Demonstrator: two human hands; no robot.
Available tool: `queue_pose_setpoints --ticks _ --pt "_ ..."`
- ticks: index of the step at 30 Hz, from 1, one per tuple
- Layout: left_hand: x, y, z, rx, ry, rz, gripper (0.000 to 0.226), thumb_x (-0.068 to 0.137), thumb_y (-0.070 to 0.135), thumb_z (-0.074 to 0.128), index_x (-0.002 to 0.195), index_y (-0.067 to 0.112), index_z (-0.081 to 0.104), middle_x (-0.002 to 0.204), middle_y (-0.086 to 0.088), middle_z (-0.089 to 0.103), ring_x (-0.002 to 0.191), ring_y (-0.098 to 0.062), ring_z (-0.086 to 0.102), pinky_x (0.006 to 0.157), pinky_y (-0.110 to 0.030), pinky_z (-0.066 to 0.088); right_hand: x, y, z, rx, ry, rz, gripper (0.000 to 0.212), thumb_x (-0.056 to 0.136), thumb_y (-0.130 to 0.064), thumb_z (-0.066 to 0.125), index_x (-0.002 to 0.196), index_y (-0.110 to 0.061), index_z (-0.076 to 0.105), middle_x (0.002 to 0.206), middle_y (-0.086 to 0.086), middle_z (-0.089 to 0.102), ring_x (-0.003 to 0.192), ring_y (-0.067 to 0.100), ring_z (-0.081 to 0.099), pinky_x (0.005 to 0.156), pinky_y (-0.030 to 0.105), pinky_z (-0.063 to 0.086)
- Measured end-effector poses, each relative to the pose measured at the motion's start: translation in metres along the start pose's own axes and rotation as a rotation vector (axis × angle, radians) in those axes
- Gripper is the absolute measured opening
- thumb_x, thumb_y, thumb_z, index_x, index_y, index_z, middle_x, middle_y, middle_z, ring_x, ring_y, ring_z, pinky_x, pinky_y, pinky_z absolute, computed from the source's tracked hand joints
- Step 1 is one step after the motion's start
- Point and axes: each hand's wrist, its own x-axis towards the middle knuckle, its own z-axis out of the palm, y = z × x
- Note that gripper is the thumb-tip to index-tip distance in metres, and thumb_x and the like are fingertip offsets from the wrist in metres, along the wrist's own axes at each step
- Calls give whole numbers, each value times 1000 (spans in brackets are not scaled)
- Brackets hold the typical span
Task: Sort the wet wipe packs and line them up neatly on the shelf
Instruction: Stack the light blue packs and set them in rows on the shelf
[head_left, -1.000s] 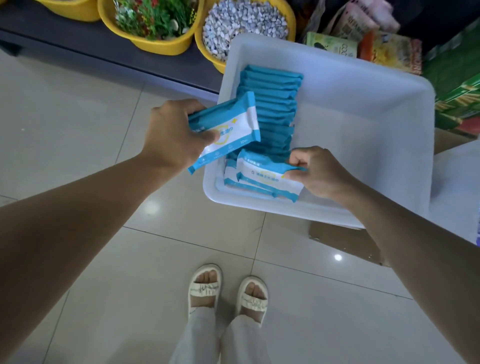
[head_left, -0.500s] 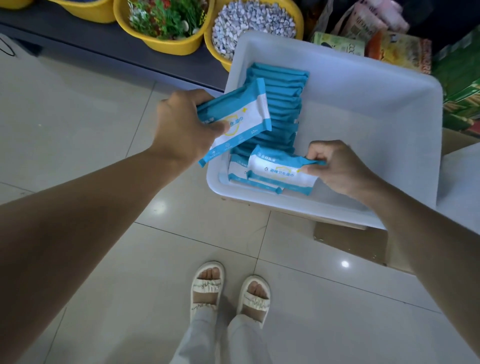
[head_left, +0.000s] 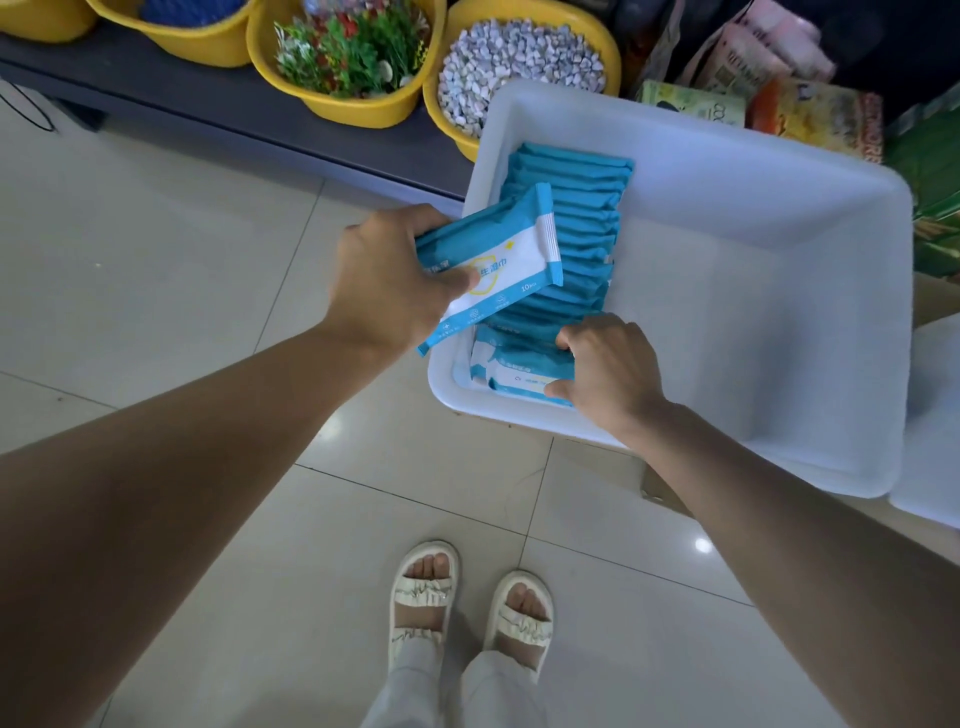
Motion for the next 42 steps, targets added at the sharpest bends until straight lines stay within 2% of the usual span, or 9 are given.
queue_pose_setpoints --ticks 5,8,11,15,18,22,32,36,42 --pt "5 -2 2 -10 -7 6 18 75 24 75 83 30 61 69 14 56 58 -1 50 48 -4 31 13 -10 -2 -264 -108 -77 24 80 -32 68 98 -17 63 91 1 58 79 20 45 71 27 28" --pt "7 -2 2 -1 -11 21 17 76 23 74 82 29 60 67 14 56 57 -1 49 48 -4 33 16 -12 -1 -293 -136 -104 20 82 -24 64 100 -14 64 97 4 57 82 21 46 74 28 32" --pt "9 1 0 16 -11 28 14 76 24 74 86 23 65 73 9 61 59 -4 52 48 -5 35 10 -2 -6 -76 -136 -60 23 84 -25 63 100 -9 62 106 7 54 96 24 51 74 29 36" --pt "10 16 -9 13 -14 37 22 76 26 75 97 20 70 82 3 68 65 -10 58 51 -8 38 -12 15 -42 363 -102 72 23 81 -19 65 94 -8 49 95 3 58 84 23 55 65 30 40" --pt "10 42 -24 -12 -38 41 20 77 25 75 96 21 70 77 1 67 63 -11 59 49 -12 41 -32 28 -88 461 -56 99 24 85 -20 65 97 -16 44 97 1 61 80 20 53 57 24 31" --pt "11 99 -63 -2 -23 113 18 78 25 75 93 16 69 73 -1 66 58 -8 57 41 -10 34 -61 49 -164 474 -35 122 35 88 -25 63 120 -16 52 122 3 62 90 14 57 57 14 38" --pt "2 287 -207 38 56 361 18 74 25 78 88 23 67 70 7 59 68 -15 56 52 -16 35 -161 75 -412 607 212 177 21 86 -18 67 88 -32 52 72 -16 55 59 -11 54 54 10 39" --pt "-7 358 -263 44 58 456 17 75 27 78 86 24 65 72 1 62 69 -19 56 59 -29 38 -194 81 -495 560 341 193 18 87 -23 67 99 -22 54 82 -11 59 65 0 54 53 14 38" --pt "-25 457 -323 62 140 589 19 76 25 77 90 17 67 74 1 59 71 -20 52 61 -28 36 -240 94 -601 466 543 236 19 83 -25 72 96 -21 58 83 -3 63 69 11 58 60 22 45"
